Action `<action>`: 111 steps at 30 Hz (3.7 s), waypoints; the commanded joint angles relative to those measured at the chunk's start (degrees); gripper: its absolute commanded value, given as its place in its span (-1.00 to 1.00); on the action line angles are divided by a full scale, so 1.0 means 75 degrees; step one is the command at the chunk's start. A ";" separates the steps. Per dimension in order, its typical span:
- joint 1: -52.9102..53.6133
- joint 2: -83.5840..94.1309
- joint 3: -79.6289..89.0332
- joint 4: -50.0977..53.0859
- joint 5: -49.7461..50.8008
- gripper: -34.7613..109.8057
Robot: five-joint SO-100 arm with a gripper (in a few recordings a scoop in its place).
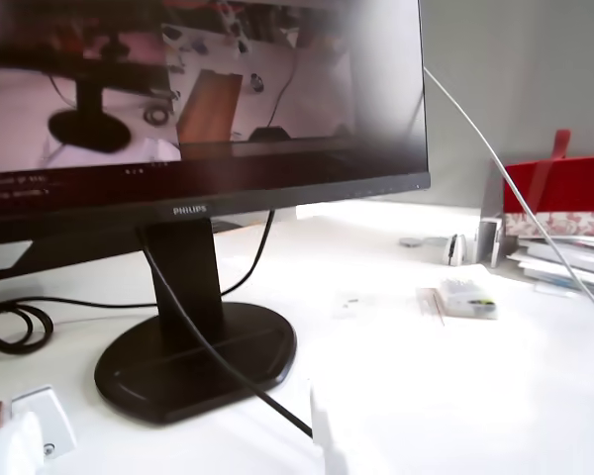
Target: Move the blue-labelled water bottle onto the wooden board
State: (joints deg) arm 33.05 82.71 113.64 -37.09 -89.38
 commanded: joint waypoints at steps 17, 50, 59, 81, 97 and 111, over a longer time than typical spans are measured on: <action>0.0598 -0.2004 -0.2051 0.0012 0.0059 -0.03; 0.0176 -0.3047 -0.2906 -0.0047 -0.0246 -0.07; 0.0398 -0.3117 -0.2684 -0.0117 -0.0305 -0.15; 0.0187 -0.3469 -0.2730 -0.0258 -0.0422 -0.34; 0.0117 -0.3199 -0.2684 -0.0258 -0.0762 -0.52; -0.0035 -0.0762 -0.2449 0.0527 -0.0340 -0.52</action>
State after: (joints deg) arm 32.26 68.47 94.57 -33.49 -92.29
